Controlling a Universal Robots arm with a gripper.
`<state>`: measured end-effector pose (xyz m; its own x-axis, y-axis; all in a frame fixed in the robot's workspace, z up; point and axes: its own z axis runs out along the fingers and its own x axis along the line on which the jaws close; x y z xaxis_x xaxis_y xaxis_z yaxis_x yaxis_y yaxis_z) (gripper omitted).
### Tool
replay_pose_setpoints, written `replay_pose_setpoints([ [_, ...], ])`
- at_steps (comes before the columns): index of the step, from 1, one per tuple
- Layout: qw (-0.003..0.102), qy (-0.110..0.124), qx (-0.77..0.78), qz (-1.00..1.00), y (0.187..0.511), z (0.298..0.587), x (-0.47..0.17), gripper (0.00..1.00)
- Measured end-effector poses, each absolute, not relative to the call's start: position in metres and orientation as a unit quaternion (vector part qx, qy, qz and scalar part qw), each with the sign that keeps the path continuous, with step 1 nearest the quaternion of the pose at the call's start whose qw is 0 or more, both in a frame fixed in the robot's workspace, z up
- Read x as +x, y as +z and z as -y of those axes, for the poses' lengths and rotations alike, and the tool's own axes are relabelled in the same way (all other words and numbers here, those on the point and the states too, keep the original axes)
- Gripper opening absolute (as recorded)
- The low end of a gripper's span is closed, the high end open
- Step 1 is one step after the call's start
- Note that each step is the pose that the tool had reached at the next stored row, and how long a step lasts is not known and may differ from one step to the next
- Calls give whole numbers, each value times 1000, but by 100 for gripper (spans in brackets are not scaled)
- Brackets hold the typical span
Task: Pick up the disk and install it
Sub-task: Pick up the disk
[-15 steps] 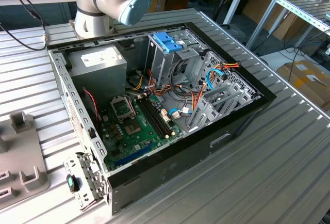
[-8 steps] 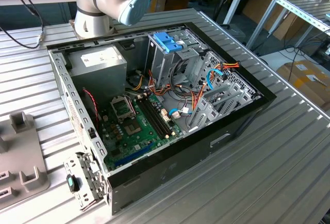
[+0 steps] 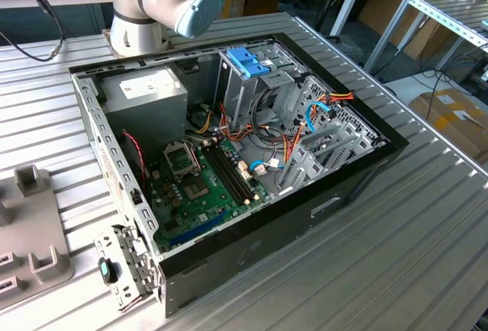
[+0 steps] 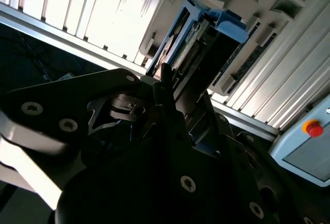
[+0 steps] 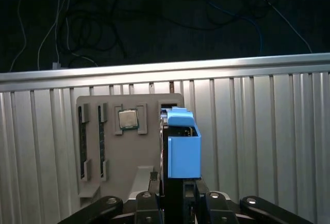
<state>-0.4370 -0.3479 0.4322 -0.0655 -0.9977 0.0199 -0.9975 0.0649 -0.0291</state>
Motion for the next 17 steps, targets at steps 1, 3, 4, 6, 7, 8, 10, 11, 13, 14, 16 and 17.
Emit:
replay_pose_setpoints([
  [1,3,-17,-684,-730,437,348,-437,35],
  [3,3,-17,-684,-730,447,348,-437,35],
  [4,3,-17,-684,-730,452,348,-437,35],
  [6,3,-17,-684,-730,460,348,-437,35],
  [7,3,-17,-684,-730,463,348,-437,35],
  [8,3,-17,-684,-730,469,348,-437,35],
  [10,3,-17,-684,-730,472,348,-437,35],
  [11,3,-17,-684,-730,473,348,-437,35],
  [13,3,-17,-684,-730,473,348,-437,35],
  [14,3,-17,-684,-730,474,348,-437,35],
  [16,3,-17,-684,-730,474,348,-437,35],
  [17,3,-17,-684,-730,474,348,-437,35],
])
